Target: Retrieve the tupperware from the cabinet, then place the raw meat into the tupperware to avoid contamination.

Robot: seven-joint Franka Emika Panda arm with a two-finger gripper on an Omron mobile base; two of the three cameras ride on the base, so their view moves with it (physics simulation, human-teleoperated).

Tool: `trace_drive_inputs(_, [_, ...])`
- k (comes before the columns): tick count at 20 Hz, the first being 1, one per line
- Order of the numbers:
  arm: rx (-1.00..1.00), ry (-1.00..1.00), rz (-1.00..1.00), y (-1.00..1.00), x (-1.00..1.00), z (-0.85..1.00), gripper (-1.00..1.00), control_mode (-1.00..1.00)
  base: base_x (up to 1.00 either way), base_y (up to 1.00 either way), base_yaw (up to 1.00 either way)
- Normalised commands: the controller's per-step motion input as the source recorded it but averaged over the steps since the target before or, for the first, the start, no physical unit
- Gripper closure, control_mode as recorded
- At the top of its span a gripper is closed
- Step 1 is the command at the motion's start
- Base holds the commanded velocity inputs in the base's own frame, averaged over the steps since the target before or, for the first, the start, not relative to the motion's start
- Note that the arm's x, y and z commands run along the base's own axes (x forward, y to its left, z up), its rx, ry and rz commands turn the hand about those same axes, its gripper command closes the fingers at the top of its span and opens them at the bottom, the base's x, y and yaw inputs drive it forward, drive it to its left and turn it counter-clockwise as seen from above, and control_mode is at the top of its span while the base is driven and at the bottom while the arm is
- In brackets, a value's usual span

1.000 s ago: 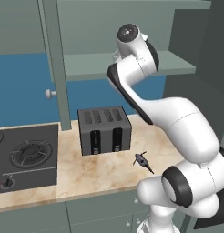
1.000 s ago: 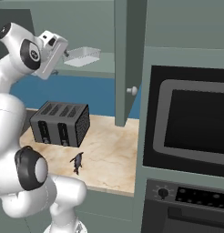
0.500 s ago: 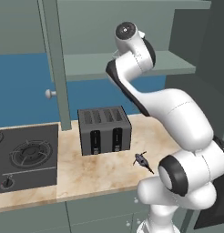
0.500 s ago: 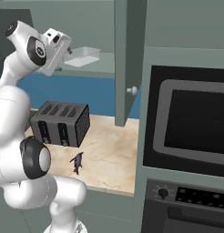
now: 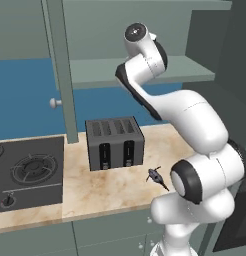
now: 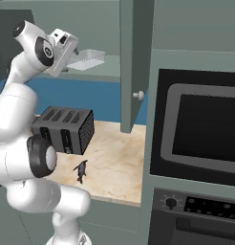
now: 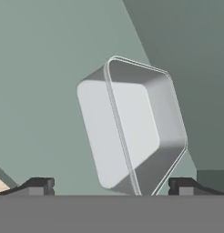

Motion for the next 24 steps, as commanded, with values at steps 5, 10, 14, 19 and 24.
trace_drive_inputs(5, [0.0,0.0,0.0,-0.05,0.24,0.0,-1.0,-1.0,0.0,0.0,0.0])
trace_drive_inputs(10, [0.0,0.0,0.0,-0.06,0.17,-0.07,-1.0,-1.0,0.0,0.0,0.0])
trace_drive_inputs(14, [0.0,0.0,0.0,-0.04,0.24,-0.1,-1.0,-1.0,0.0,0.0,0.0])
trace_drive_inputs(19, [0.0,0.01,0.0,0.0,0.08,-0.15,-1.0,-1.0,0.0,0.0,0.0])
trace_drive_inputs(24, [0.0,0.06,0.0,0.0,0.02,-0.25,-1.0,-1.0,0.0,0.0,0.0])
